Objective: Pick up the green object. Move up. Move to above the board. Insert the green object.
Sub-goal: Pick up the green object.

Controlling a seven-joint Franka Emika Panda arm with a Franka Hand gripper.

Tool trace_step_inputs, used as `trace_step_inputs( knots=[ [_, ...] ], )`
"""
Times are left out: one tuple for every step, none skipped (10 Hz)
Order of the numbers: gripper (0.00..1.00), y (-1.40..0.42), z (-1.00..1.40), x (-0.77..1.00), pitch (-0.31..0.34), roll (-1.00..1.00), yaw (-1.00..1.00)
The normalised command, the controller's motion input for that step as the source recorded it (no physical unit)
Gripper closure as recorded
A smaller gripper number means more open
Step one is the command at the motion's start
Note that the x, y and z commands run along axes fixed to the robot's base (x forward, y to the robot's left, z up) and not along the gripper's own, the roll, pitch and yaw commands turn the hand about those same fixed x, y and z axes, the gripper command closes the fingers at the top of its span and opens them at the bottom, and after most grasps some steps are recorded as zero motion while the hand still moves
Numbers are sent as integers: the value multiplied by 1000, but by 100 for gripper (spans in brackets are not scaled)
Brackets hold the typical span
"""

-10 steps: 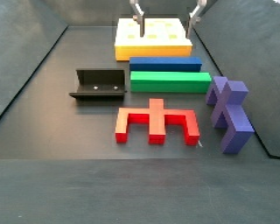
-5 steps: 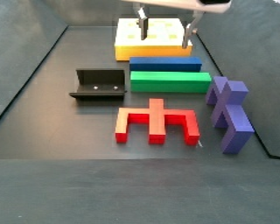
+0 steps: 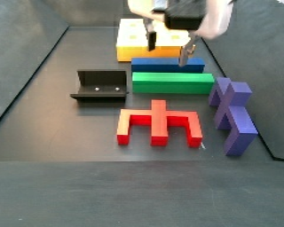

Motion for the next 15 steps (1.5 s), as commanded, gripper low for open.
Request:
trace_step_inputs(
  knots=[
    [0,0,-340,-23,-41,0,-1000],
    [0,0,-334,-60,-26,10,-1000],
    [0,0,-314,-77,-17,24,-1000],
    [0,0,-300,-66,0,43,-1000],
    [0,-43,-254,-43,0,79,-963],
    [0,-117,-234,-11,0,87,-926],
    [0,-174,-231,-20,0,89,-871],
    [0,-129,-243,-180,-57,9,-740],
    [0,-123,-237,-180,-56,26,-731],
    [0,-97,-209,-183,-49,57,-697],
    [0,0,-177,6,0,-46,-26],
    [0,0,0,0,0,9,0],
    [0,0,-83,0,0,-9,-14],
    [0,-274,-251,0,0,-47,23],
    [0,-231,-357,0,0,-63,0]
  ],
)
